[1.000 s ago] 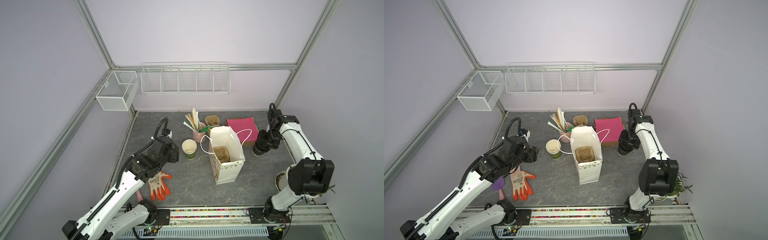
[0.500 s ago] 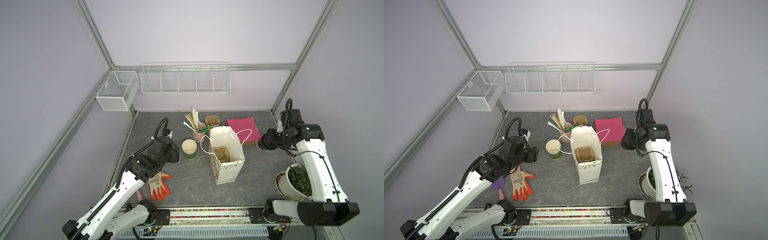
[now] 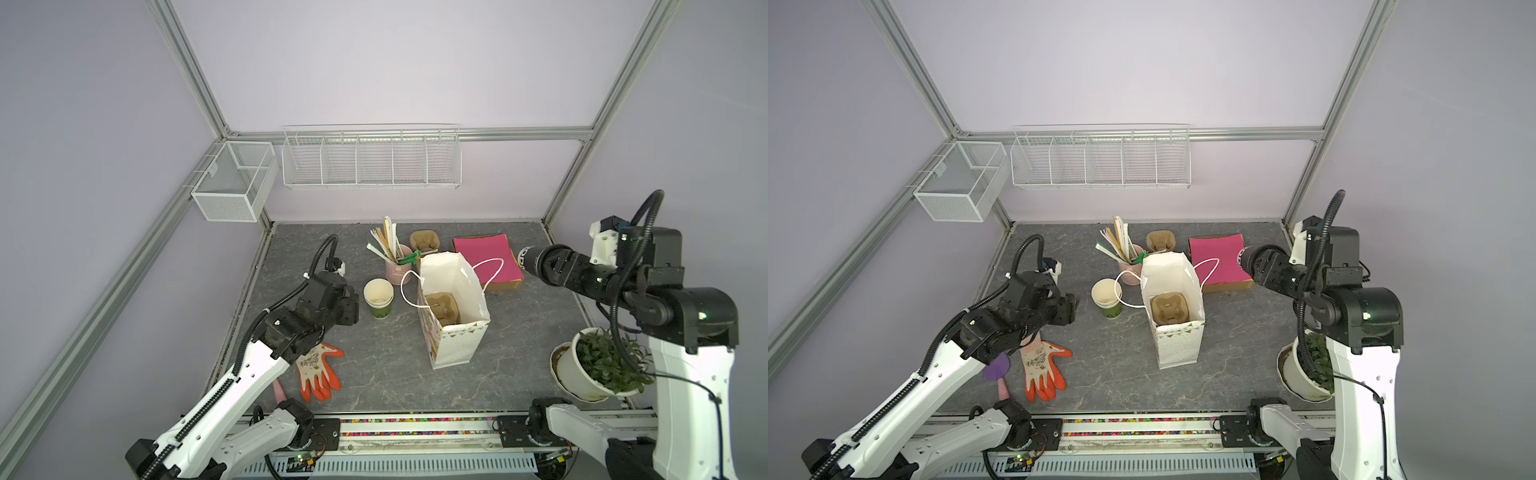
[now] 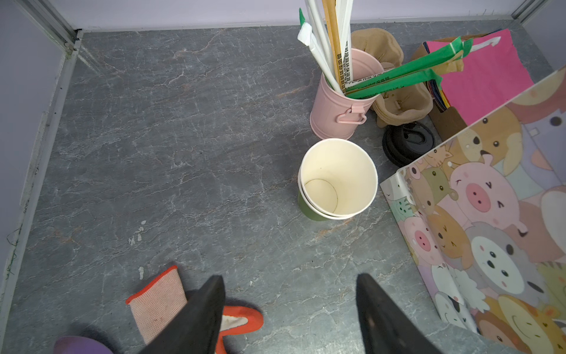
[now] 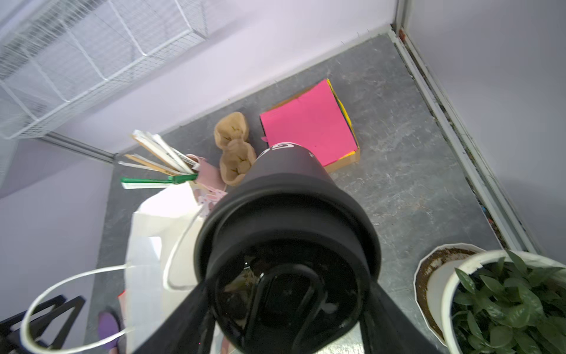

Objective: Pack a coffee takeout order
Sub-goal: Pick up the coffee cup at the middle-right of the table, then place the coffee cup in the cup tray.

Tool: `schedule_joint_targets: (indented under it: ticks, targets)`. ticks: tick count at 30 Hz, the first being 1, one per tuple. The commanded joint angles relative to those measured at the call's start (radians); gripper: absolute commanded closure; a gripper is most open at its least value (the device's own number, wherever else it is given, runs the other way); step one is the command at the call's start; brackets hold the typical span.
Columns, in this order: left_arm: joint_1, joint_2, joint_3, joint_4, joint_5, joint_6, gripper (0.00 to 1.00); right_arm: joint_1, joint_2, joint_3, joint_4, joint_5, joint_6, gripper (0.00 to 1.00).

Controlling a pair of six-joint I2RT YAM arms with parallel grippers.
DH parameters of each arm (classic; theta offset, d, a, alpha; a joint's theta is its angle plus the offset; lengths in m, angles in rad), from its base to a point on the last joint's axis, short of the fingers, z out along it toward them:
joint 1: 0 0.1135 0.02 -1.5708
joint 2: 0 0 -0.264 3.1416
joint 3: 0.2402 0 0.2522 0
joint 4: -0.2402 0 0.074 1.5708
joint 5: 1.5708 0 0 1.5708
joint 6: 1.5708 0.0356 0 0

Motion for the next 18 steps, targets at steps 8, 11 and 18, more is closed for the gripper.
schedule_joint_targets:
  ticks: [8, 11, 18]
  targets:
    - [0.006, 0.013, -0.004, -0.014, 0.007, 0.005, 0.31, 0.022, -0.040, 0.062, 0.111, -0.285, 0.051, 0.31]
    - [0.006, 0.016, -0.003, -0.014, 0.006, 0.005, 0.32, 0.045, -0.030, 0.083, 0.118, -0.316, 0.066, 0.31]
    - [0.007, 0.027, -0.001, -0.015, 0.000, 0.004, 0.31, 0.206, 0.028, 0.142, 0.096, -0.246, 0.066, 0.32]
